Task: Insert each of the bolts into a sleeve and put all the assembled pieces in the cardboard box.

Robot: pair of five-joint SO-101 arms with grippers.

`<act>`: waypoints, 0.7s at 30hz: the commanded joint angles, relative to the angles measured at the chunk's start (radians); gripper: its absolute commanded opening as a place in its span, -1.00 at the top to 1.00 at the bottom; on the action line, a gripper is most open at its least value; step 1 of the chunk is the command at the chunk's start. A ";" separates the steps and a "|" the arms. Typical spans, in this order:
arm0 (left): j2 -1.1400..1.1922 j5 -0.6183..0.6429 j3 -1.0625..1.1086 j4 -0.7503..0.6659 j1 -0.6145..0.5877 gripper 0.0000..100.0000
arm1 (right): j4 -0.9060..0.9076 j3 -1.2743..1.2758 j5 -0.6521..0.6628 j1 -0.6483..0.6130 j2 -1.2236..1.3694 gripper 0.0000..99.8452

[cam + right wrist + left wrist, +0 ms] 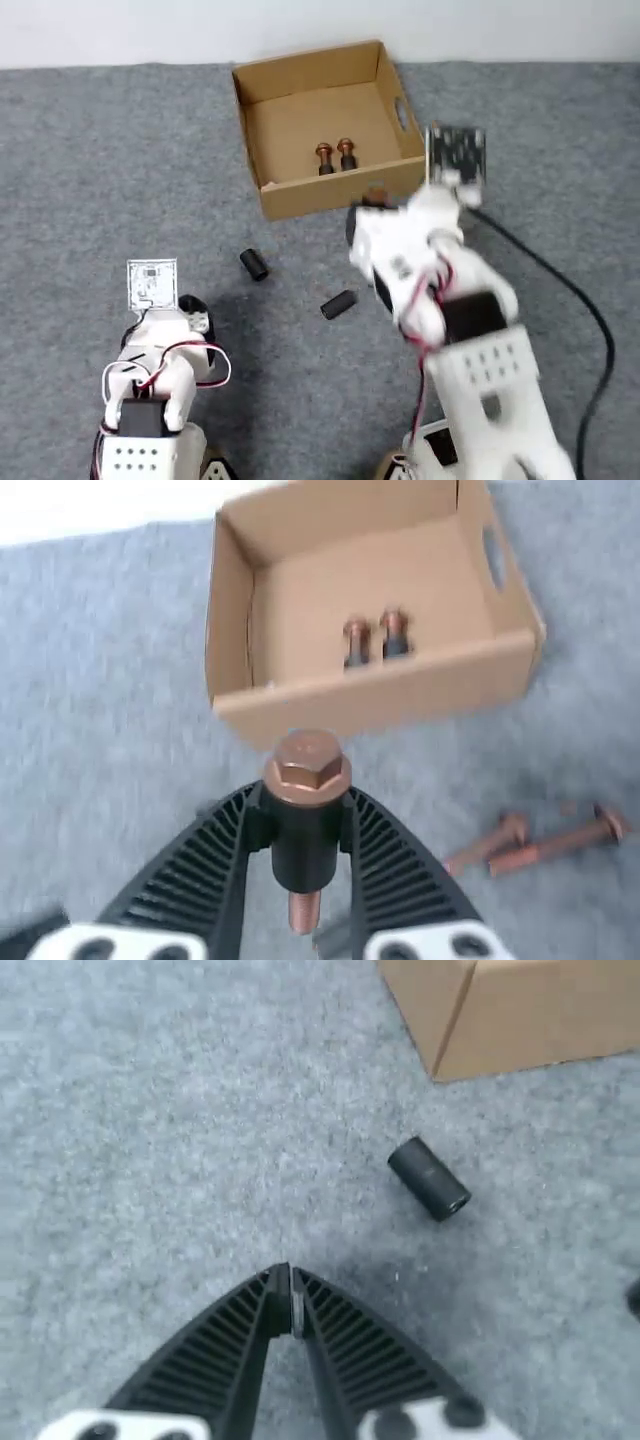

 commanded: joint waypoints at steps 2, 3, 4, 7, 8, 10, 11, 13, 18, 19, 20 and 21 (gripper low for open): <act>-0.008 -0.006 -0.001 -0.018 -0.015 0.99 | -0.131 -0.233 -0.006 0.027 0.251 0.98; -0.008 -0.006 -0.001 -0.014 -0.017 0.99 | -0.157 -0.269 -0.006 0.028 0.306 0.98; -0.008 -0.006 -0.001 -0.011 -0.017 0.99 | -0.185 -0.304 -0.006 0.030 0.363 0.98; -0.008 -0.006 -0.001 -0.015 -0.018 0.99 | -0.280 -0.419 -0.006 0.038 0.529 0.98; -0.008 -0.006 -0.001 -0.015 -0.018 0.99 | -0.309 -0.459 -0.005 0.039 0.579 0.98; -0.008 -0.006 -0.001 -0.017 -0.018 0.99 | -0.354 -0.543 0.002 0.039 0.688 0.98; -0.008 -0.006 -0.001 -0.017 -0.018 0.99 | -0.367 -0.588 0.020 0.039 0.742 0.98; -0.008 -0.006 -0.001 -0.017 -0.018 0.99 | -0.380 -0.669 0.064 0.035 0.845 0.98; -0.003 -0.006 -0.001 -0.037 -0.068 0.99 | -0.371 -0.855 0.123 0.039 1.092 0.98; -0.003 -0.006 -0.001 -0.040 -0.075 0.99 | -0.371 -0.882 0.143 0.039 1.136 0.98; -0.003 -0.006 -0.001 -0.041 -0.075 0.99 | -0.371 -0.905 0.164 0.041 1.176 0.98; -0.003 -0.006 -0.001 -0.041 -0.074 0.99 | -0.369 -0.927 0.184 0.041 1.214 0.98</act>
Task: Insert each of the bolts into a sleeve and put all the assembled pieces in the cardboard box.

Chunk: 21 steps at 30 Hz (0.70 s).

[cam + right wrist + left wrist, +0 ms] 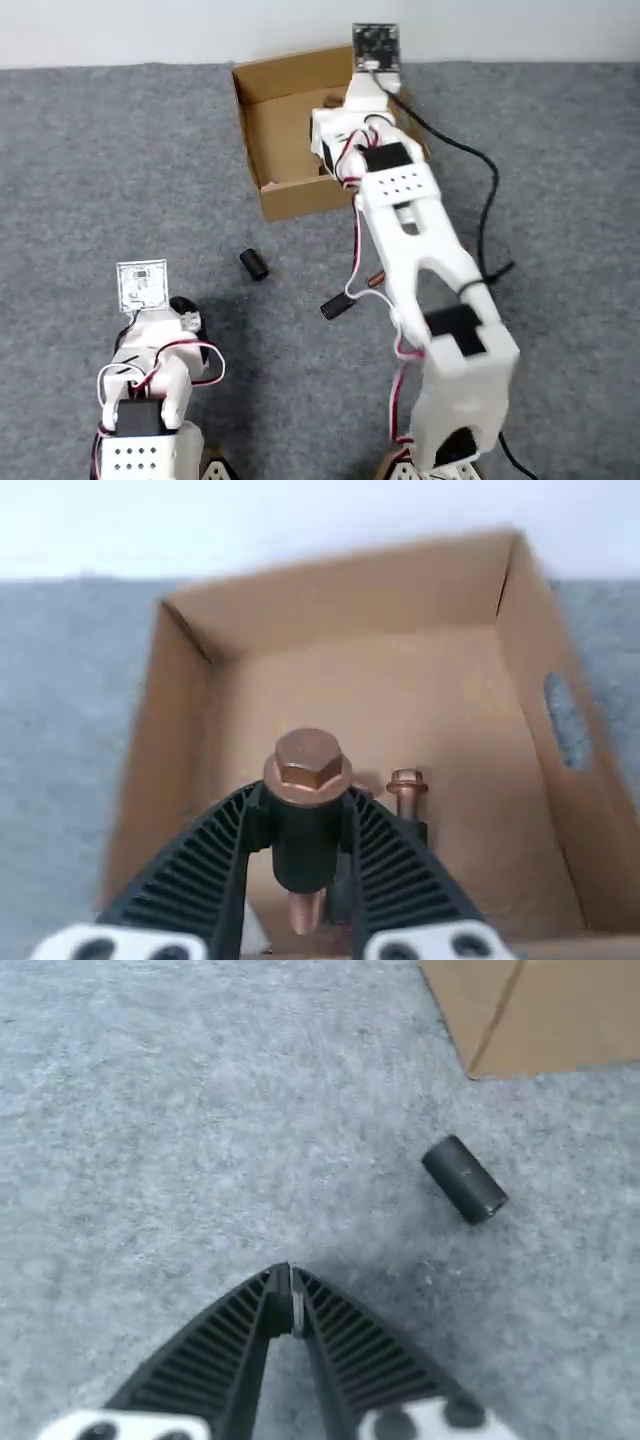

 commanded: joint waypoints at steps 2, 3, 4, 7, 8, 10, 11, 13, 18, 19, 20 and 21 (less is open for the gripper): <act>-0.003 -0.005 -0.005 -0.026 -0.006 0.99 | -0.019 -0.155 0.098 0.008 0.124 0.98; -0.003 -0.005 -0.005 -0.026 -0.008 0.99 | -0.010 -0.169 0.123 0.005 0.154 0.98; -0.003 -0.005 -0.005 -0.028 -0.009 0.99 | 0.001 -0.186 0.146 0.004 0.182 0.98; -0.003 -0.005 -0.005 -0.029 -0.009 0.99 | 0.033 -0.219 0.186 -0.001 0.252 0.98; -0.003 -0.005 -0.005 -0.029 -0.011 0.99 | 0.044 -0.224 0.199 -0.001 0.269 0.98; -0.003 -0.005 -0.005 -0.029 -0.011 0.99 | 0.062 -0.227 0.235 0.001 0.297 0.93; -0.003 -0.005 -0.005 -0.031 -0.011 0.99 | 0.068 -0.227 0.250 0.001 0.305 0.87; -0.003 -0.005 -0.005 -0.031 -0.011 0.99 | 0.087 -0.227 0.265 -0.002 0.312 0.74; -0.003 -0.005 -0.005 -0.032 -0.011 0.99 | 0.110 -0.229 0.265 -0.012 0.305 0.73; -0.003 -0.005 -0.005 -0.032 -0.011 0.99 | 0.116 -0.230 0.265 -0.012 0.292 0.76; -0.003 -0.005 -0.005 -0.032 -0.011 0.99 | 0.122 -0.230 0.264 -0.013 0.278 0.79; -0.003 -0.005 -0.005 -0.032 -0.011 0.99 | 0.128 -0.230 0.264 -0.013 0.265 0.82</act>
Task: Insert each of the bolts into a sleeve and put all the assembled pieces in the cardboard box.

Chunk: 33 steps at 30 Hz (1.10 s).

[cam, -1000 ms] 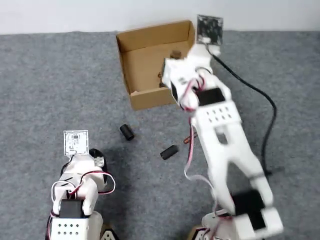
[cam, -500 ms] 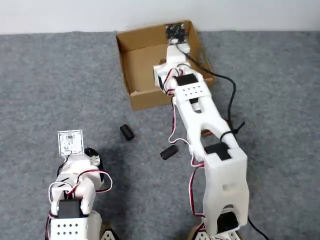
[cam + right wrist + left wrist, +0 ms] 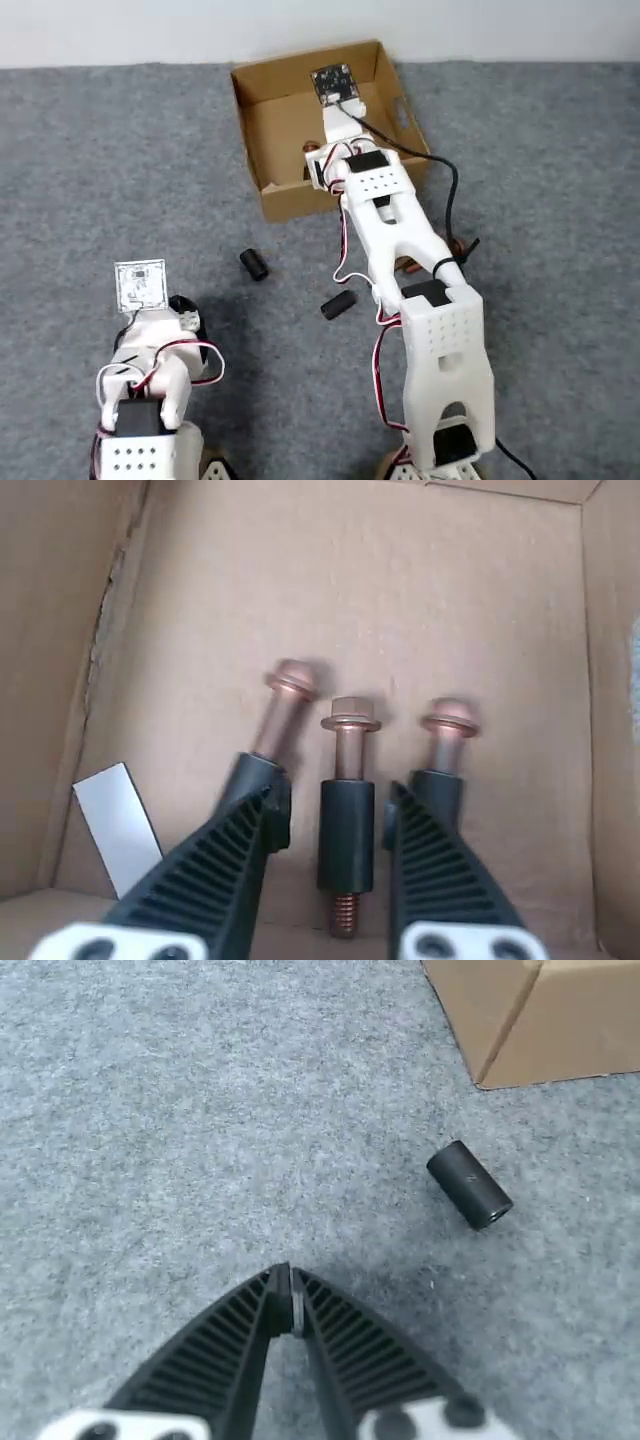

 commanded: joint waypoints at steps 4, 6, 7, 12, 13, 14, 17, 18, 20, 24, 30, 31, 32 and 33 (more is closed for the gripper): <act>-0.003 -0.005 -0.005 -0.028 -0.015 0.99 | 0.085 -0.041 0.011 -0.018 -0.136 0.93; -0.009 -0.005 -0.005 -0.028 -0.061 0.99 | 0.157 -0.041 0.009 -0.033 -0.191 0.98; -0.009 -0.005 -0.005 -0.029 -0.094 0.99 | 0.197 -0.041 0.009 -0.039 -0.220 0.99; -0.003 -0.005 -0.005 -0.061 -0.167 0.99 | 0.371 -0.041 0.008 -0.101 -0.340 0.98; -0.003 -0.005 -0.005 -0.061 -0.167 0.99 | 0.406 -0.041 0.008 -0.117 -0.357 0.98; -0.003 -0.005 -0.005 -0.061 -0.167 0.99 | 0.441 -0.041 0.008 -0.131 -0.371 0.98; -0.003 -0.005 -0.005 -0.061 -0.166 0.99 | 0.567 -0.041 0.006 -0.177 -0.401 0.98; -0.003 -0.005 -0.005 -0.061 -0.166 0.99 | 0.611 -0.041 0.005 -0.191 -0.407 0.98; -0.003 -0.005 -0.005 -0.061 -0.166 0.99 | 0.699 -0.041 -0.037 -0.219 -0.415 0.98; -0.003 -0.005 -0.005 -0.061 -0.166 0.99 | 0.840 -0.041 -0.121 -0.268 -0.409 0.98; -0.003 -0.005 -0.005 -0.061 -0.166 0.99 | 0.814 -0.037 -0.123 -0.341 -0.380 0.97; -0.003 -0.005 -0.005 -0.061 -0.166 0.99 | 0.802 -0.037 -0.121 -0.355 -0.366 0.95; -0.003 -0.005 -0.005 -0.061 -0.166 0.99 | 0.792 -0.037 -0.115 -0.371 -0.349 0.92; -0.003 -0.005 -0.005 -0.060 -0.166 0.99 | 0.788 -0.037 -0.098 -0.384 -0.328 0.87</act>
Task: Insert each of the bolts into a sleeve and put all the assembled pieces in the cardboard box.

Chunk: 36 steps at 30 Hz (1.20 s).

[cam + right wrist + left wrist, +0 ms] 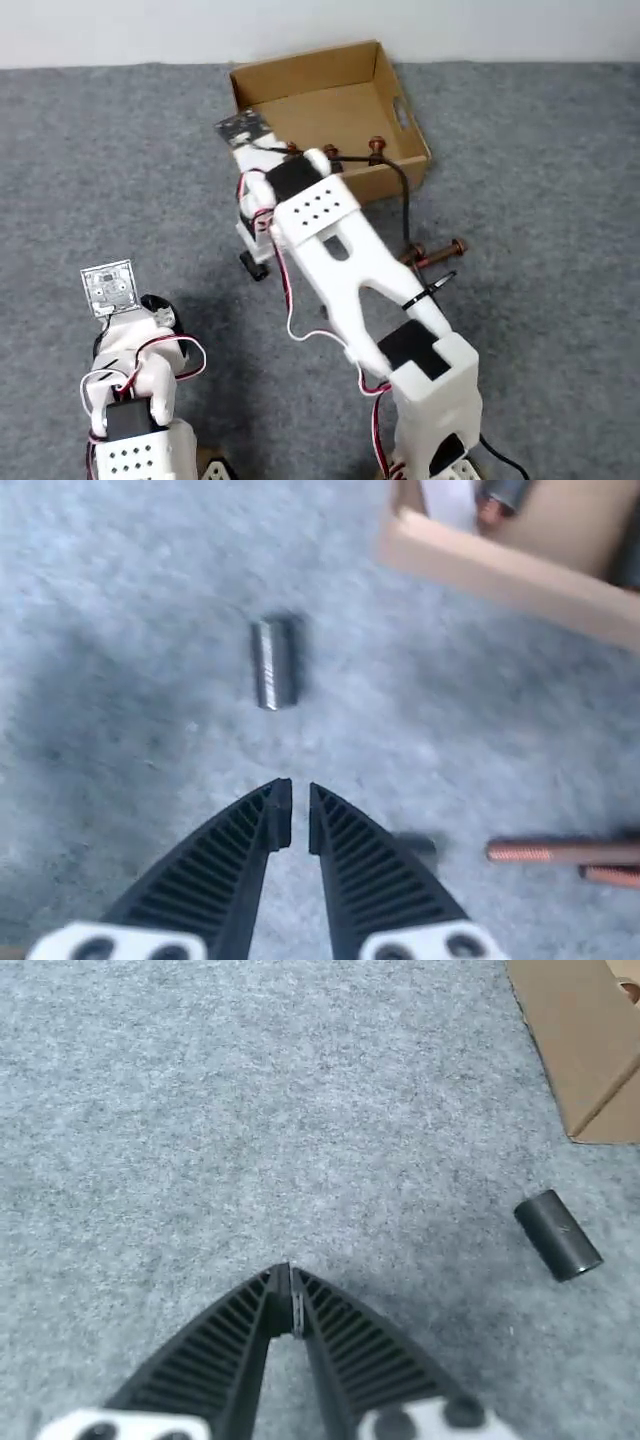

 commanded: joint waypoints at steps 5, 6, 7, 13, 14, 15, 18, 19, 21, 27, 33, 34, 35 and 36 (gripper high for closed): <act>-0.003 -0.006 -0.005 -0.021 -0.006 0.99 | -0.067 -0.041 0.037 -0.084 0.117 0.63; -0.003 -0.006 -0.005 -0.021 -0.006 0.99 | -0.085 -0.041 0.040 -0.085 0.131 0.64; -0.003 -0.006 -0.005 -0.020 -0.006 0.99 | -0.108 -0.041 0.043 -0.088 0.147 0.66; -0.003 -0.006 -0.005 -0.020 -0.006 0.99 | -0.211 -0.041 0.044 -0.088 0.222 0.72; -0.003 -0.006 -0.005 -0.020 -0.006 0.99 | -0.220 -0.041 0.046 -0.088 0.236 0.73; -0.003 -0.006 -0.005 -0.020 -0.006 0.99 | -0.231 -0.041 0.055 -0.088 0.251 0.73; -0.003 -0.006 -0.005 -0.020 -0.006 0.99 | -0.274 -0.041 0.095 -0.085 0.292 0.73; -0.003 -0.006 -0.005 -0.020 -0.006 0.99 | -0.295 -0.041 0.101 -0.084 0.305 0.73; -0.003 -0.006 -0.005 -0.020 -0.006 0.99 | -0.329 -0.041 0.104 -0.084 0.329 0.73; -0.003 -0.006 -0.005 -0.020 -0.006 0.99 | -0.361 -0.046 0.110 -0.077 0.389 0.83; -0.003 -0.006 -0.005 -0.021 -0.006 0.99 | -0.248 -0.141 0.071 -0.071 0.389 0.99; -0.003 -0.006 -0.005 -0.023 -0.006 0.99 | -0.222 -0.166 0.038 -0.071 0.389 0.99; -0.003 -0.006 -0.005 -0.023 -0.006 0.99 | -0.194 -0.195 0.011 -0.071 0.389 0.98; -0.003 -0.006 -0.005 -0.023 -0.006 0.99 | -0.160 -0.230 -0.009 -0.071 0.387 0.98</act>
